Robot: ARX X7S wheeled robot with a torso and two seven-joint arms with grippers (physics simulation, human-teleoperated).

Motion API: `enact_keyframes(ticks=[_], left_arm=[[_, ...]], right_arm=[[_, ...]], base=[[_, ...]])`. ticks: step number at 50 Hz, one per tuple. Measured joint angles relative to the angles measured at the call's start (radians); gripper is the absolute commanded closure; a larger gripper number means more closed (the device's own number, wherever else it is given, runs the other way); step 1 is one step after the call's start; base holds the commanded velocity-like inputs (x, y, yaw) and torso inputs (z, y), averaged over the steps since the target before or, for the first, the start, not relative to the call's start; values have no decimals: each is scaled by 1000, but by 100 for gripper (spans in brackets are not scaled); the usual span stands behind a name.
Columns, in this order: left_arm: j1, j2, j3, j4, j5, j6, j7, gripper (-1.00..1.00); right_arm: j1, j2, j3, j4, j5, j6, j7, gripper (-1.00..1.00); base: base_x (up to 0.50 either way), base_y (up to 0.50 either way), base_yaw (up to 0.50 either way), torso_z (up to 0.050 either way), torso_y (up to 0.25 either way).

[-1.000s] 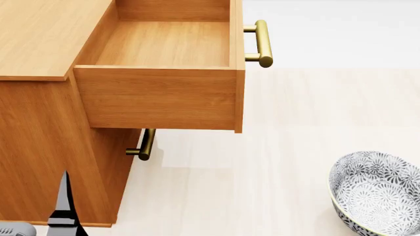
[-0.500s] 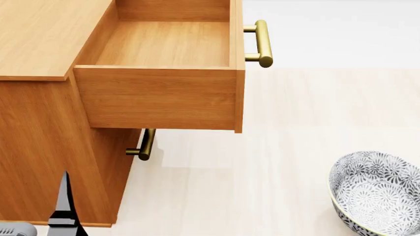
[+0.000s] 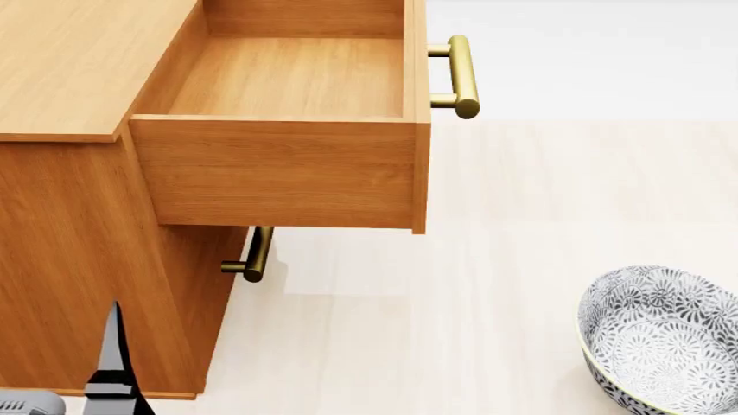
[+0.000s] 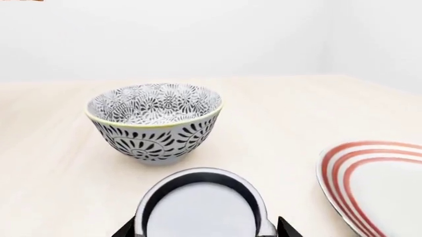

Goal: Put the ketchup in the top drawer of the cabinet.

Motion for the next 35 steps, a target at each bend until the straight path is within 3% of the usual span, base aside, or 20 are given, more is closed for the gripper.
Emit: enact_keyframes(ticks=[4, 5, 22, 35], left_arm=[[0, -1, 1, -2, -1, 2, -1, -100], [0, -1, 1, -3, -1, 2, -2, -100], [-1, -6, 5, -5, -9, 3, -8, -100], [-2, -9, 8, -4, -18, -1, -11, -100]], right_arm=[[3, 1, -3, 10, -3, -2, 1, -100], [4, 1, -4, 12, -4, -3, 1, 100], [5, 2, -6, -5, 28, 11, 14, 100], [-12, 42, 33, -217, 93, 162, 111, 100]], base=[[0, 0, 0, 0, 0], [0, 0, 0, 0, 0], [0, 0, 0, 0, 0], [0, 0, 0, 0, 0]])
